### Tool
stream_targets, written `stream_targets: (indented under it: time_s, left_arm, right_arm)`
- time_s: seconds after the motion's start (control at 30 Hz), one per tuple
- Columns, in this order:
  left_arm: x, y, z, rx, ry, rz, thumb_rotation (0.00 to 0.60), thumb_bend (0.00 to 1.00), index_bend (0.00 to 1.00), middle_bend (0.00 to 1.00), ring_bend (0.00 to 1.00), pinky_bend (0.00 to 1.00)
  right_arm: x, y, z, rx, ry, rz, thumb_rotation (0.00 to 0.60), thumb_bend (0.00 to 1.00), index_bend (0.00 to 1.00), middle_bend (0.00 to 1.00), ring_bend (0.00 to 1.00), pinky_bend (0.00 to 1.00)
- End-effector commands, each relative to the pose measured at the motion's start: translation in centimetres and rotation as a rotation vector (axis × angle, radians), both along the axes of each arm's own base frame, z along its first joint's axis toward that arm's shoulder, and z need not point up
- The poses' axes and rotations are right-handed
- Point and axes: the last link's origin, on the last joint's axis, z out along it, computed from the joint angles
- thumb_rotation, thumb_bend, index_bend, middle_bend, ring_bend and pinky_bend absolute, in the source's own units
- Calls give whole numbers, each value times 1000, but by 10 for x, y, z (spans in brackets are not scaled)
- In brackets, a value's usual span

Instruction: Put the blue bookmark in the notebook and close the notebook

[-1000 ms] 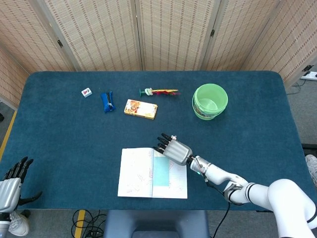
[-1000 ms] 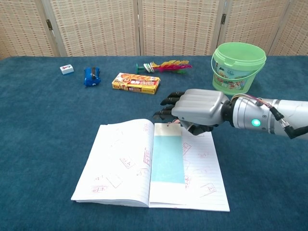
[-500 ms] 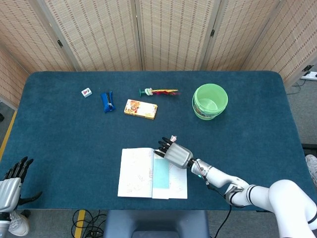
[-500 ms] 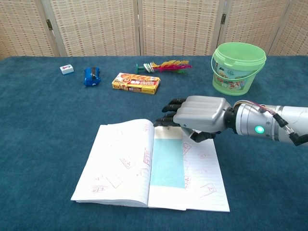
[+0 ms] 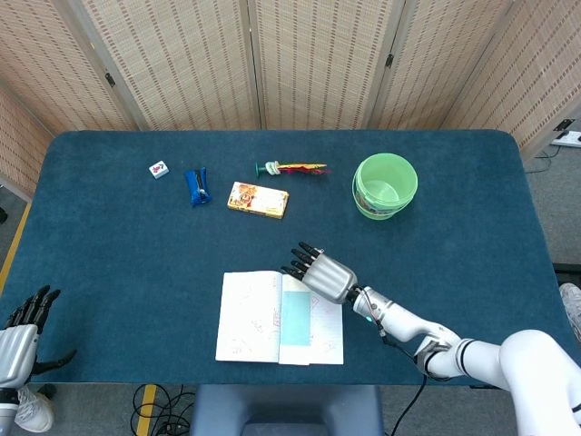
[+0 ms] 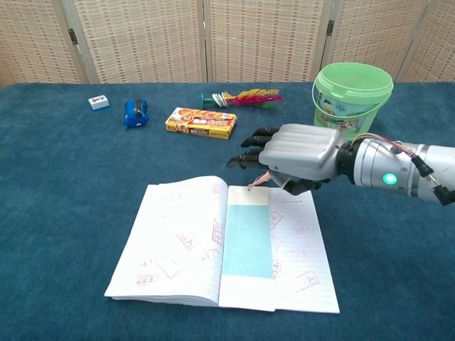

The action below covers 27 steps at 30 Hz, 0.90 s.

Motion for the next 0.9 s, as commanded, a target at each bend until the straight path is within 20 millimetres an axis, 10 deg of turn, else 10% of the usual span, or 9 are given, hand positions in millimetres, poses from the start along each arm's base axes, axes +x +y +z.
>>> stream_targets:
  time_s: [0.03,0.43,0.9]
  left_arm:
    - [1,1,0,2,-1,-7,600,195,44,0,77,159]
    - [7,4,-1,7,1,-39,600,195,44,0,78,159]
    - [32,31,-11,-34,7,-243,600,195,57,0,78,159]
  right_arm:
    - [-1,0,12,-30,-18,3,600,808,70,178,0,0]
    - [-16,11,49,-102,-54,-16,600,442,70,178,0,0]
    - [-49,39,120,-259,-94,-99,600,338,70,154,0,0]
